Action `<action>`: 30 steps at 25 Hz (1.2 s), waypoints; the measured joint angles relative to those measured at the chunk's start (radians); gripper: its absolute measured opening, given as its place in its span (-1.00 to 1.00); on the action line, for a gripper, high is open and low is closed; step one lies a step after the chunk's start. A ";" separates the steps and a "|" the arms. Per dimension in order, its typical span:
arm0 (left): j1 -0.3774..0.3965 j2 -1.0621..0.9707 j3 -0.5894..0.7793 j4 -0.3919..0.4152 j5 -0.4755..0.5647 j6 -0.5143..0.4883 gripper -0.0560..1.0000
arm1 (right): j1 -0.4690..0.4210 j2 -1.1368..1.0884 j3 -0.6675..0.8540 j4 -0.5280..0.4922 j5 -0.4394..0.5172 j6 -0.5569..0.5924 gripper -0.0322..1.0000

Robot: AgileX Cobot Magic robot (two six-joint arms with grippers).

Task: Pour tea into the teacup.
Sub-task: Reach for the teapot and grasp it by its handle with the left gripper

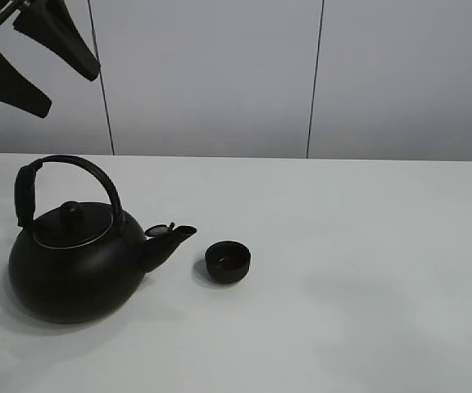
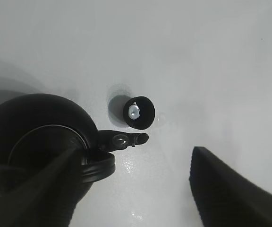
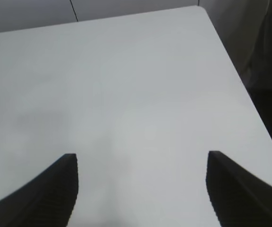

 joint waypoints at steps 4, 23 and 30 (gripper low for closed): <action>0.000 0.000 0.000 0.000 0.000 0.000 0.01 | 0.000 0.000 0.007 0.000 -0.001 0.002 0.06; 0.000 -0.006 0.000 0.002 -0.122 0.060 0.01 | 0.000 0.000 0.007 0.000 -0.007 0.003 0.06; 0.000 -0.215 0.005 0.000 -0.269 0.255 0.01 | 0.000 0.000 0.007 0.003 -0.009 0.003 0.06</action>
